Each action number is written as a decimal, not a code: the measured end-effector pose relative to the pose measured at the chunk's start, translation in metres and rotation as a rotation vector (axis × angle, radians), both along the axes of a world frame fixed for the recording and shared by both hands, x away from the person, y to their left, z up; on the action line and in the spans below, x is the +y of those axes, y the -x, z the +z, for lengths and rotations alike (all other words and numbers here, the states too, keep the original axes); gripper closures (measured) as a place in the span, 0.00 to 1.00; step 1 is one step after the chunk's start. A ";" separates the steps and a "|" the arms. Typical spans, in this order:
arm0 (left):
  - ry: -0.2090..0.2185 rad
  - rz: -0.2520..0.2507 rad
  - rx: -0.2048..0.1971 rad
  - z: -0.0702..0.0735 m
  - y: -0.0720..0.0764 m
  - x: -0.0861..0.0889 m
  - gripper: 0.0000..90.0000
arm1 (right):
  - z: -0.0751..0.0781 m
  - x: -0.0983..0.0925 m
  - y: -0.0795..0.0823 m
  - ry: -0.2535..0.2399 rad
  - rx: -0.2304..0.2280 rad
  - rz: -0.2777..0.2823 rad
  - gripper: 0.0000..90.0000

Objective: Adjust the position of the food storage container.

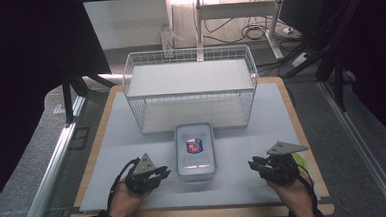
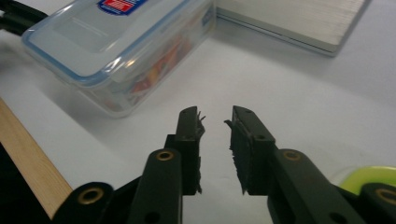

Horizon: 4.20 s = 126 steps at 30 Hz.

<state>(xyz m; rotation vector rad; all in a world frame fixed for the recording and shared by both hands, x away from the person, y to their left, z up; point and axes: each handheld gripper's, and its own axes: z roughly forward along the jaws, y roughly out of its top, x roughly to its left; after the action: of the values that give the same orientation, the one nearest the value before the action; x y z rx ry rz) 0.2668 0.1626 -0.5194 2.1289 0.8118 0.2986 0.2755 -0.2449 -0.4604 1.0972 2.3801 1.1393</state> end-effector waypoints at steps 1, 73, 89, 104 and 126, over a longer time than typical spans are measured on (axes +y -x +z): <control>0.000 0.000 0.000 0.000 0.000 0.000 0.97 | 0.000 0.000 0.000 0.000 0.000 0.000 0.78; 0.034 -0.018 0.056 0.024 -0.143 -0.054 1.00 | -0.029 0.027 0.005 0.073 0.138 -0.006 0.99; -0.008 -0.069 0.082 0.023 -0.146 -0.059 1.00 | -0.026 0.013 0.000 0.085 0.125 -0.108 0.99; -0.007 -0.048 0.129 0.021 -0.101 -0.026 1.00 | -0.027 0.024 -0.026 0.117 0.112 -0.147 1.00; -0.011 0.058 0.159 0.007 -0.119 -0.009 1.00 | -0.030 0.052 -0.072 0.107 0.119 -0.174 1.00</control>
<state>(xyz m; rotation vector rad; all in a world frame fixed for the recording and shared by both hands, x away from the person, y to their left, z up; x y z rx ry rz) 0.3860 0.1532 -0.5120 2.1627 0.9666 0.1658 0.3473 -0.1927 -0.4908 1.3382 2.3478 0.9012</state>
